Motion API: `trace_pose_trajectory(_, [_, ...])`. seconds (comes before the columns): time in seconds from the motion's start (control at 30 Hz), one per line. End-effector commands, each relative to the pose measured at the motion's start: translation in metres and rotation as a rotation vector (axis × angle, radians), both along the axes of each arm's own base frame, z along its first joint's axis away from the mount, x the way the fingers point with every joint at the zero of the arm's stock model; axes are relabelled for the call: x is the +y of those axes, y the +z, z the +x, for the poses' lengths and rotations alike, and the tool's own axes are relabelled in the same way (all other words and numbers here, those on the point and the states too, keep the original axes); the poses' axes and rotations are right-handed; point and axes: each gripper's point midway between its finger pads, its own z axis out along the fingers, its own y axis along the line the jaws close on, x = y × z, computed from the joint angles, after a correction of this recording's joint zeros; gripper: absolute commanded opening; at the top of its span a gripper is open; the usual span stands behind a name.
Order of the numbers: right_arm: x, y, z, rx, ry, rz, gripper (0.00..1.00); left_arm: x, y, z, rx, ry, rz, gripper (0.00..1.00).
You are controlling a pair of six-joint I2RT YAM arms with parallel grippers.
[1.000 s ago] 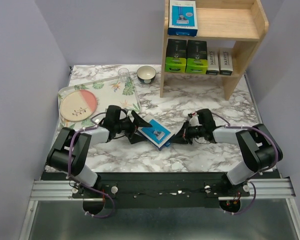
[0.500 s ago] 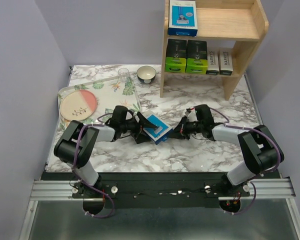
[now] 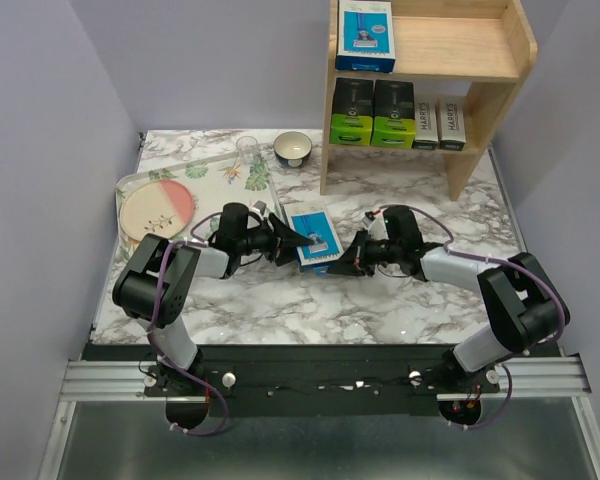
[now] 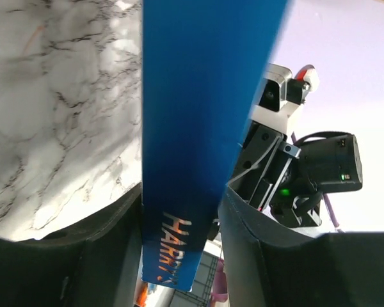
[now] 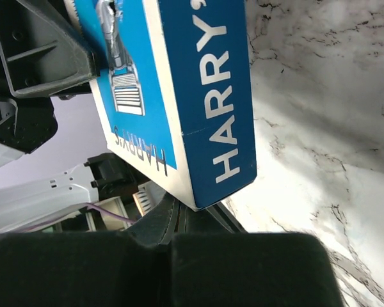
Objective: Place and organize the shaving razors onto the shelf
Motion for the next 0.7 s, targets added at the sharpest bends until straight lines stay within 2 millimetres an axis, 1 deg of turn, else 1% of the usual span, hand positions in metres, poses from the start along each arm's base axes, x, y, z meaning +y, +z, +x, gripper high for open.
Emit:
trace_pose_trajectory(0.0, [0.006, 0.019, 0.0, -0.114, 0.056, -0.002, 0.09, -0.009, 0.04, 0.0, -0.168, -0.071, -0.087, 0.53])
trace_pose_trajectory(0.03, [0.003, 0.021, 0.001, -0.153, 0.068, -0.017, 0.17, -0.01, 0.043, -0.001, -0.182, -0.074, -0.089, 0.52])
trace_pose_trajectory(0.07, [-0.001, 0.021, 0.0, -0.154, 0.067, -0.043, 0.38, -0.009, 0.044, 0.0, -0.193, -0.075, -0.09, 0.51])
trace_pose_trajectory(0.1, [-0.004, 0.035, 0.001, -0.207, 0.072, -0.034, 0.44, -0.008, 0.046, -0.001, -0.205, -0.082, -0.093, 0.49])
trace_pose_trajectory(0.13, [-0.011, 0.039, 0.005, -0.246, 0.076, -0.038, 0.47, -0.007, 0.05, -0.001, -0.228, -0.087, -0.094, 0.49])
trace_pose_trajectory(0.17, [-0.017, 0.04, 0.0, -0.228, 0.088, -0.038, 0.52, -0.005, 0.051, 0.0, -0.236, -0.084, -0.095, 0.48])
trace_pose_trajectory(0.2, [-0.023, 0.048, 0.001, -0.249, 0.082, -0.029, 0.53, -0.004, 0.054, 0.0, -0.246, -0.087, -0.098, 0.48])
trace_pose_trajectory(0.23, [-0.036, 0.049, 0.008, -0.246, 0.054, -0.029, 0.54, -0.003, 0.056, 0.0, -0.255, -0.089, -0.102, 0.48])
trace_pose_trajectory(0.27, [-0.042, 0.05, 0.006, -0.246, 0.063, -0.019, 0.56, -0.002, 0.06, 0.0, -0.281, -0.094, -0.107, 0.48])
trace_pose_trajectory(0.3, [-0.048, 0.051, 0.009, -0.245, 0.05, -0.015, 0.57, 0.001, 0.061, 0.001, -0.289, -0.094, -0.109, 0.48])
trace_pose_trajectory(0.33, [-0.06, 0.049, 0.015, -0.241, 0.015, -0.013, 0.58, 0.001, 0.063, 0.0, -0.297, -0.102, -0.115, 0.47])
trace_pose_trajectory(0.43, [-0.071, 0.047, 0.022, -0.23, -0.041, 0.008, 0.63, 0.004, 0.067, -0.001, -0.314, -0.107, -0.122, 0.47])
trace_pose_trajectory(0.53, [-0.068, 0.044, 0.022, -0.185, -0.072, 0.057, 0.71, 0.004, 0.075, -0.001, -0.319, -0.109, -0.148, 0.47])
trace_pose_trajectory(0.57, [-0.067, 0.043, 0.025, -0.159, -0.096, 0.066, 0.76, 0.003, 0.081, -0.001, -0.339, -0.115, -0.163, 0.47])
trace_pose_trajectory(0.6, [-0.067, 0.044, 0.027, -0.152, -0.102, 0.072, 0.78, 0.002, 0.084, -0.001, -0.341, -0.119, -0.173, 0.47])
trace_pose_trajectory(0.67, [-0.062, 0.053, 0.029, -0.146, -0.09, 0.113, 0.8, 0.0, 0.088, -0.001, -0.341, -0.126, -0.188, 0.47])
